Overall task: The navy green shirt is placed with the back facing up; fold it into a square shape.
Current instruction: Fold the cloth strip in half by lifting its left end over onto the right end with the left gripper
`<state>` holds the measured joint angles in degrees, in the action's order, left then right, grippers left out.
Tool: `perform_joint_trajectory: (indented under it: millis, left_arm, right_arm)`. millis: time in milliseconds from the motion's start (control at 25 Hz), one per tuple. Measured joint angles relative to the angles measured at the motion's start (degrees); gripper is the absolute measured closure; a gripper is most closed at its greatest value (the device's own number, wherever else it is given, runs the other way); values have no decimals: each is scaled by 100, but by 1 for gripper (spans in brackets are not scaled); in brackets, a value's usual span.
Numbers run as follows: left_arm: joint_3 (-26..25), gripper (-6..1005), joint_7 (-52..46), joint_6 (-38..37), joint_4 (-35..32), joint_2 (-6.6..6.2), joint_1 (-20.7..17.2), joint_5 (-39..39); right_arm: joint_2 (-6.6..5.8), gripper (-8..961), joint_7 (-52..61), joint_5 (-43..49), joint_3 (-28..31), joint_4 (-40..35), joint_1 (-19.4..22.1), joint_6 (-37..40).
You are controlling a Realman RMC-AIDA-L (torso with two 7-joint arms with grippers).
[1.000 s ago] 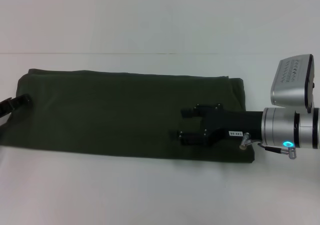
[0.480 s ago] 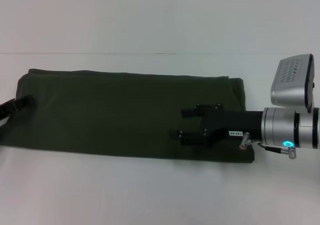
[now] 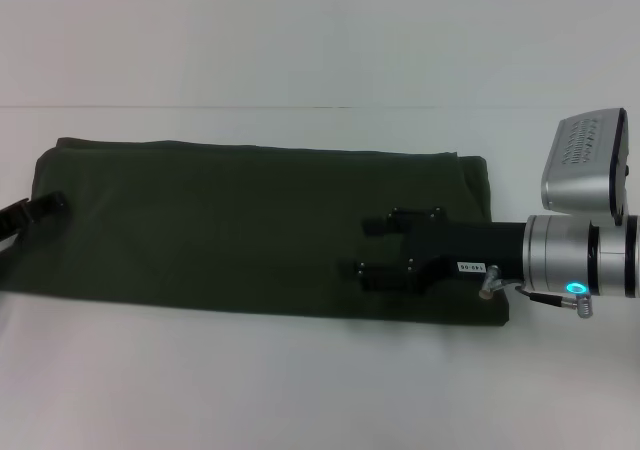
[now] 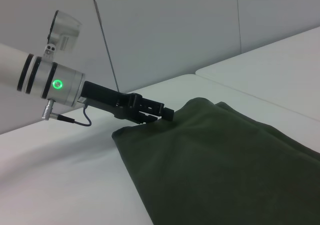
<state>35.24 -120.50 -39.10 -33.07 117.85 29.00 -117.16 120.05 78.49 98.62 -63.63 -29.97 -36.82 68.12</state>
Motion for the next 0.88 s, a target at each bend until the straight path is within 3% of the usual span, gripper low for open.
perform_joint_trajectory:
  millis: [880]
  left_arm:
    - [-1,140,72,78,2,17,-5,8]
  right_arm:
    - [0,165,0,-9,0,0,0,29]
